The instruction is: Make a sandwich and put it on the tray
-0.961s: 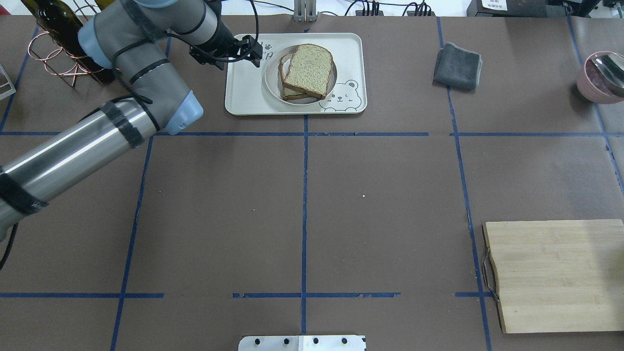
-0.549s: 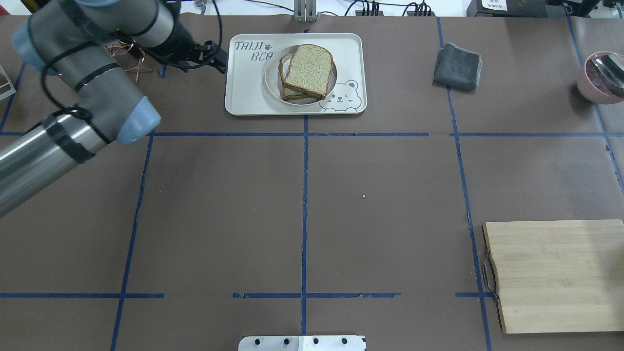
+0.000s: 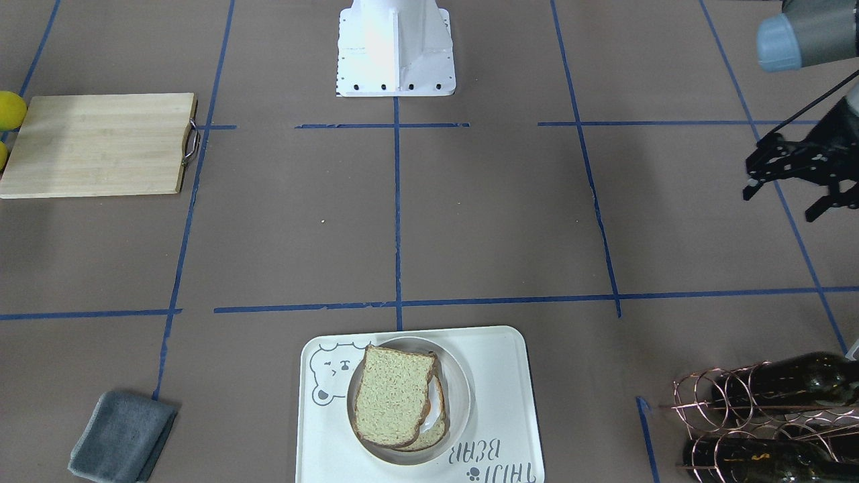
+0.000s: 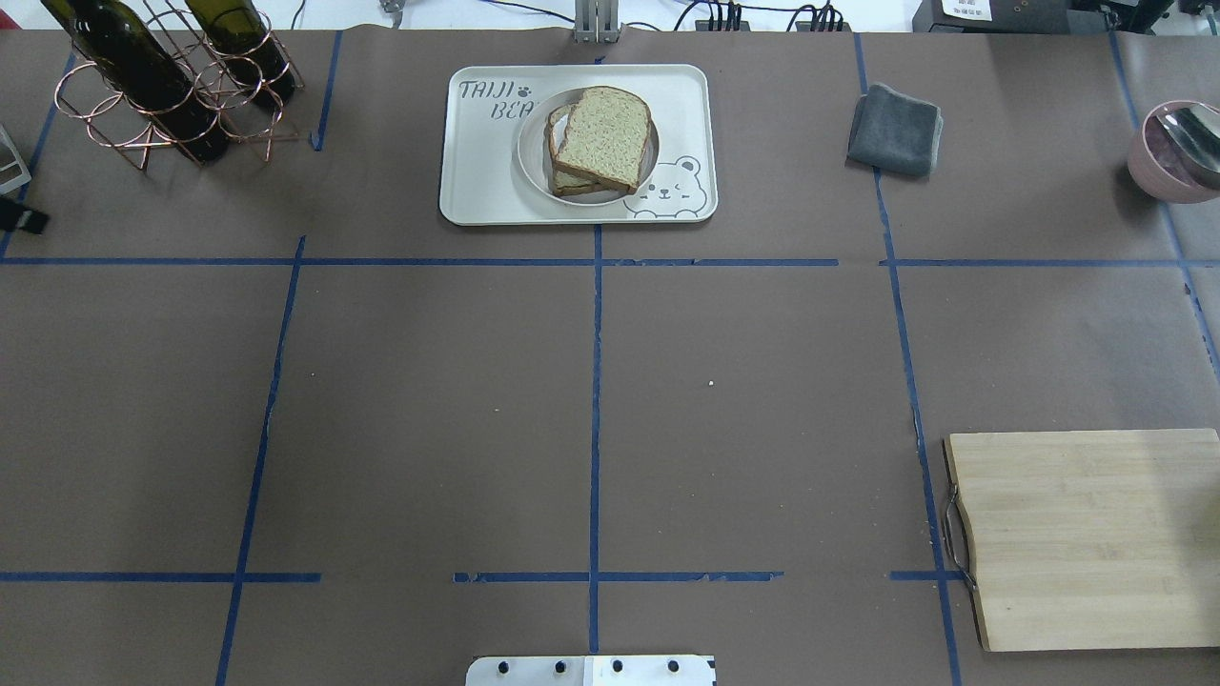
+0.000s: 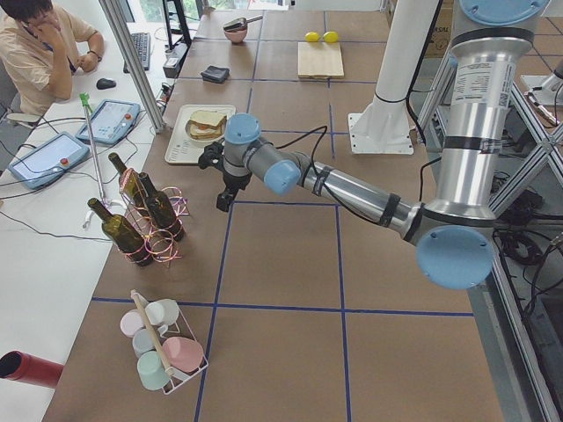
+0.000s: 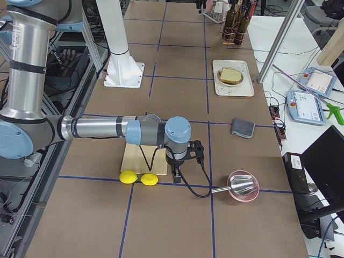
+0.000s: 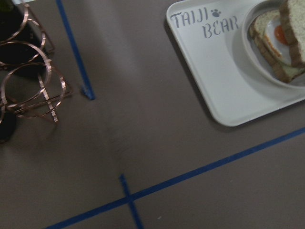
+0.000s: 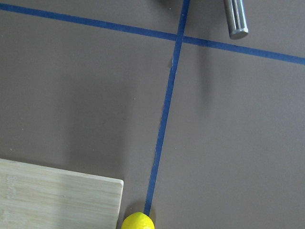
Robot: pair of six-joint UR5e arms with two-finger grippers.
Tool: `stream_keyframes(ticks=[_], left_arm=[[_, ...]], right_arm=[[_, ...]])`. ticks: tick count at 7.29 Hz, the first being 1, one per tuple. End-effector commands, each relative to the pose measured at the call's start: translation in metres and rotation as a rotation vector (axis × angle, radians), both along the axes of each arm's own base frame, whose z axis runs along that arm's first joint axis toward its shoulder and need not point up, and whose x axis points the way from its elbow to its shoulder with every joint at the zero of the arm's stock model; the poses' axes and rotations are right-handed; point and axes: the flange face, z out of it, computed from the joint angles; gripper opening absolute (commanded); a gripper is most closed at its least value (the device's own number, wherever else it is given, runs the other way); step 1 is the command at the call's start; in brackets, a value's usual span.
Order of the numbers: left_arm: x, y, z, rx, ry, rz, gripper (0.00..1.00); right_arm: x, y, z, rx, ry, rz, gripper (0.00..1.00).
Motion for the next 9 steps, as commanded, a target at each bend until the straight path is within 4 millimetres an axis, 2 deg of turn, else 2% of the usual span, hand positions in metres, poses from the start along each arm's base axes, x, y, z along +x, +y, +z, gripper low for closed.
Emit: stream_keyframes(ticks=[1, 4, 5, 6, 9], left_arm=[[-0.111, 0.064, 0.097, -0.16, 0.022, -0.099, 1.0], [-0.115, 0.074, 0.117, -0.314, 0.024, -0.106, 1.0], [-0.117, 0.096, 0.127, -0.35, 0.022, -0.112, 1.0], [-0.123, 0.103, 0.131, -0.361, 0.022, -0.126, 1.0], [-0.133, 0.108, 0.145, -0.393, 0.034, -0.152, 1.0]], right_arm=[[0.0, 0.0, 0.0, -0.001, 0.003, 0.001, 1.0], [0.0, 0.0, 0.0, -0.001, 0.001, 0.001, 1.0], [0.0, 0.0, 0.0, -0.004, 0.001, 0.002, 1.0], [0.0, -0.001, -0.001, 0.002, 0.001, 0.001, 1.0], [0.001, -0.006, -0.009, 0.054, 0.007, -0.009, 1.0]])
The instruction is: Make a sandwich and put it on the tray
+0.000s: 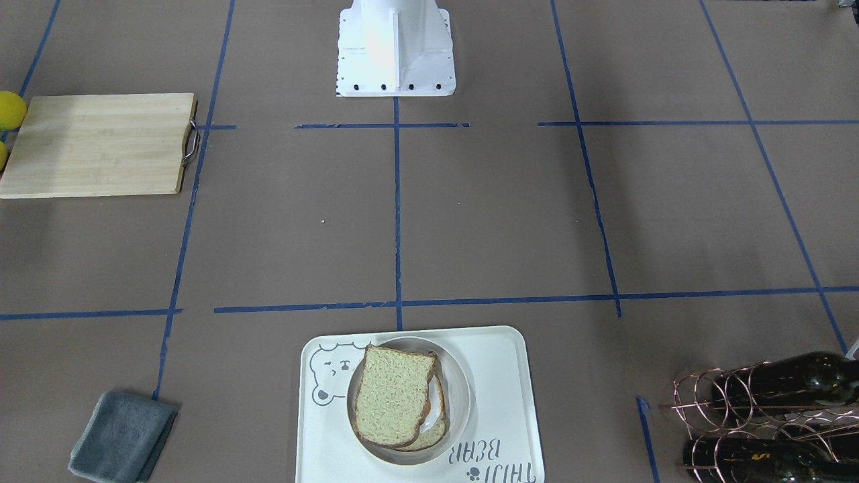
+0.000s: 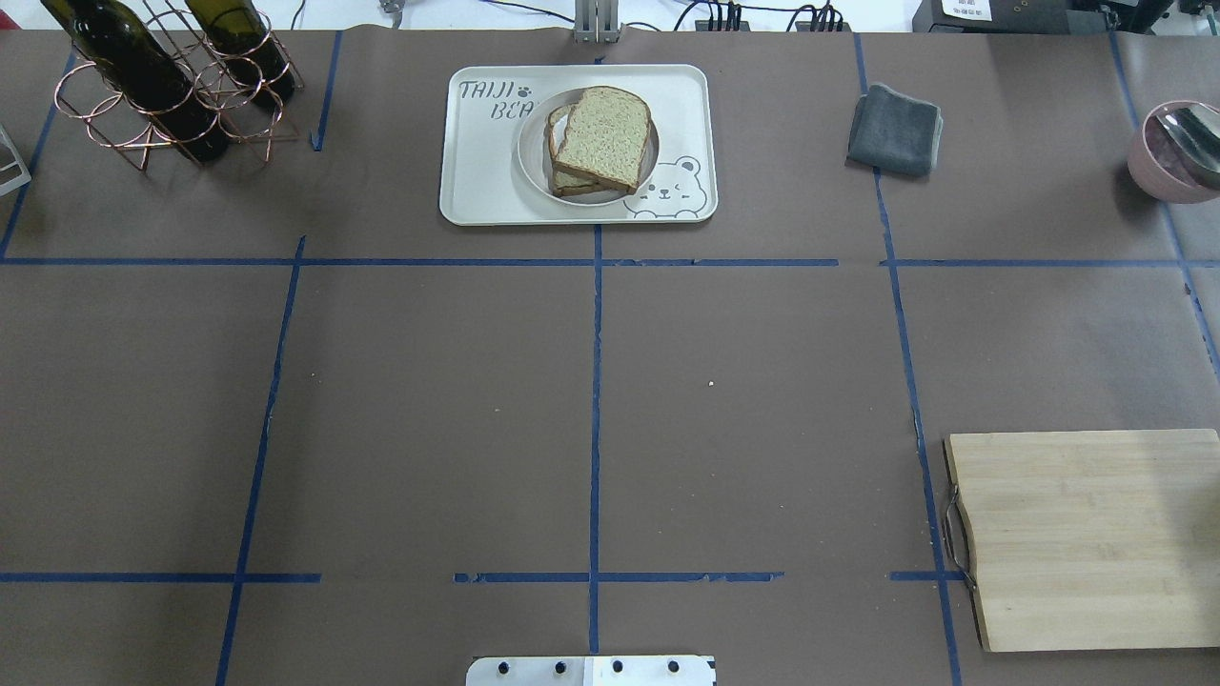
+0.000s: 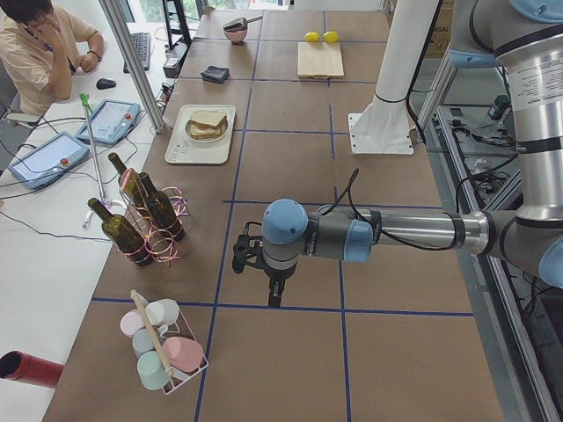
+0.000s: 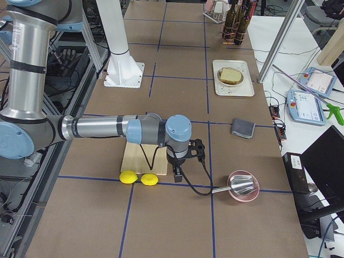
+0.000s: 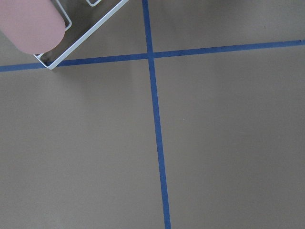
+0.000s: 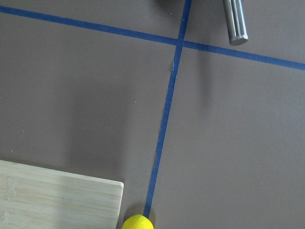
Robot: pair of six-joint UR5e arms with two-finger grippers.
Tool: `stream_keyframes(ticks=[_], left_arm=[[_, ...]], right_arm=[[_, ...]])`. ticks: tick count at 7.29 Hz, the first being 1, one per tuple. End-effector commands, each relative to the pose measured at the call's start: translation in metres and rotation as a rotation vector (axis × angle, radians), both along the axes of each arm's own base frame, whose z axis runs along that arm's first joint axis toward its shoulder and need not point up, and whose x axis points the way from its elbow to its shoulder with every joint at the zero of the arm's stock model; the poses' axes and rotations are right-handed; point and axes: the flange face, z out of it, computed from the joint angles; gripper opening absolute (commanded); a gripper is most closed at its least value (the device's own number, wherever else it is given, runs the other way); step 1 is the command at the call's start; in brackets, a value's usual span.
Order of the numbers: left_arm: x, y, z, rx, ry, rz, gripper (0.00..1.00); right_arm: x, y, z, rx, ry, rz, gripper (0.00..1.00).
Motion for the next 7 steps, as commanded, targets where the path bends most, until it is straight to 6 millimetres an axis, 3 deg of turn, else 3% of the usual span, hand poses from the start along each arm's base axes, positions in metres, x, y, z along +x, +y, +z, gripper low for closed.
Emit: stream_keyframes(ticks=[1, 7], left_arm=[[-0.002, -0.005, 0.007, -0.016, -0.002, -0.006, 1.0], [-0.002, 0.002, 0.005, -0.013, 0.0, -0.006, 1.0]], right_arm=[[0.0, 0.004, 0.004, 0.045, 0.004, -0.001, 1.0], [0.0, 0.026, 0.024, 0.034, 0.004, -0.001, 1.0]])
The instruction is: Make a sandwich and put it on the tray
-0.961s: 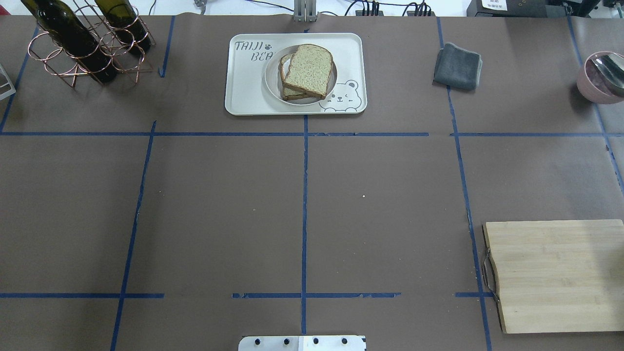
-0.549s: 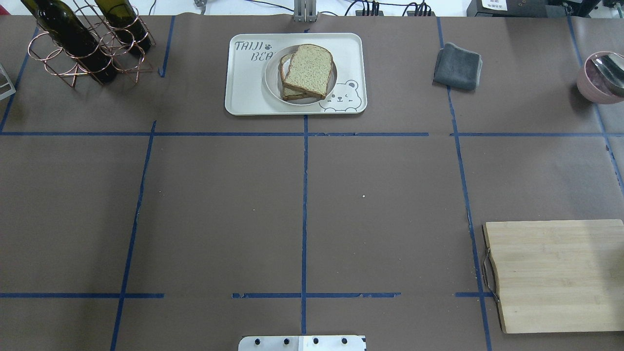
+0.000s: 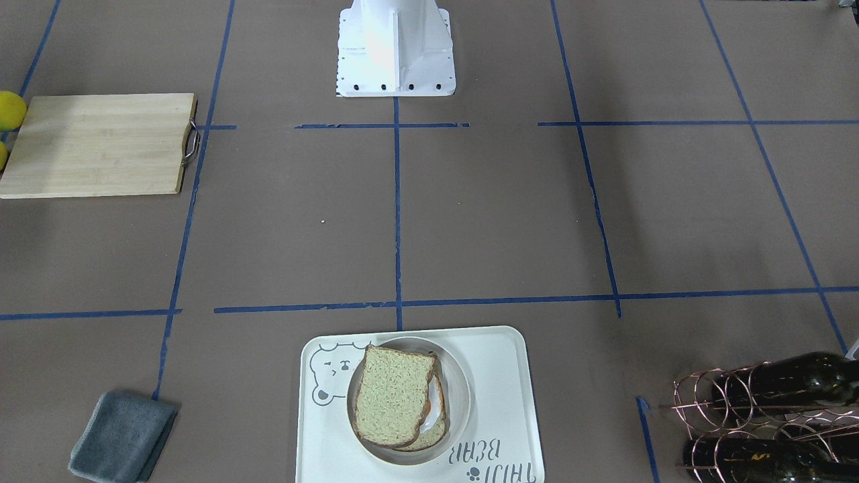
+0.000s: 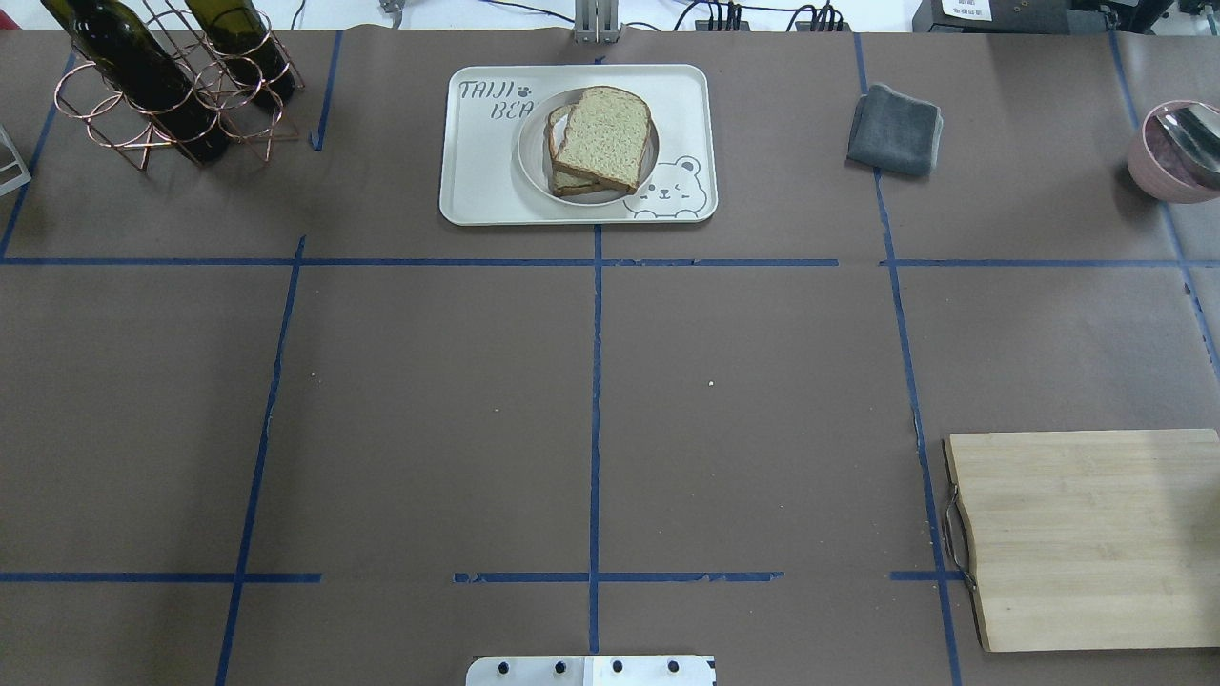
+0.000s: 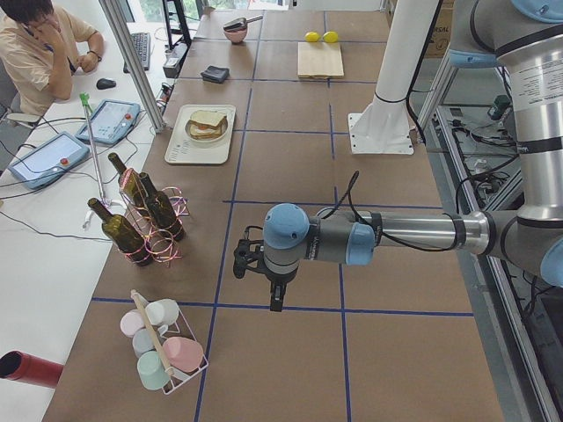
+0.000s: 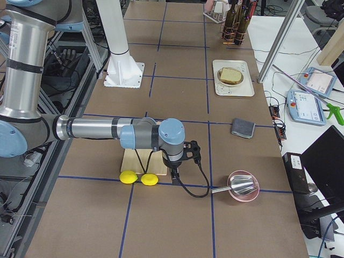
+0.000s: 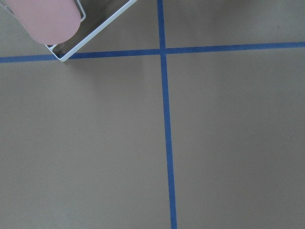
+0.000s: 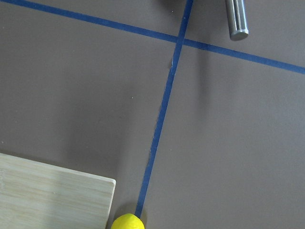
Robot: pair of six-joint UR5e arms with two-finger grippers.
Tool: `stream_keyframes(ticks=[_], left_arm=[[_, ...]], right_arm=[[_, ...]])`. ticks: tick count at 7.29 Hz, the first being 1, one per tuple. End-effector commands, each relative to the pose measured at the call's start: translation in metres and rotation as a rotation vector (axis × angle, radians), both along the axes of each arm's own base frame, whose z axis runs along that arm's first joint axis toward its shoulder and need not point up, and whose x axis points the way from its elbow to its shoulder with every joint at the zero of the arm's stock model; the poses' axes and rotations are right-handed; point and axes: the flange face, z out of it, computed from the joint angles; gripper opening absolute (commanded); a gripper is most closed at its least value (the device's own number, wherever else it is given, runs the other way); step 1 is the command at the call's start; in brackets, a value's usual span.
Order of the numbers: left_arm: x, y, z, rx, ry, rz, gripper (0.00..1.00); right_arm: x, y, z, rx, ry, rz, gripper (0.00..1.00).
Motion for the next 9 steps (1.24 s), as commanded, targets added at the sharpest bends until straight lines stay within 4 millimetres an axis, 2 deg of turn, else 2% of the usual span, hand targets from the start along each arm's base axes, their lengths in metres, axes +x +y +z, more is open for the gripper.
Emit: stream_keyframes(ticks=[1, 3, 9], left_arm=[[0.0001, 0.0021, 0.0019, -0.006, 0.0, 0.0, 1.0], [0.0002, 0.0031, 0.0041, -0.012, 0.002, 0.0, 1.0], [0.0019, 0.003, 0.0043, -0.013, 0.01, 0.004, 1.0]], right_arm=[[-0.0005, 0.0106, 0.0129, -0.026, -0.007, 0.0, 1.0], [-0.0008, 0.0205, 0.0163, -0.039, -0.012, -0.001, 1.0], [-0.0003, 0.0204, 0.0177, -0.036, -0.004, -0.001, 1.0]])
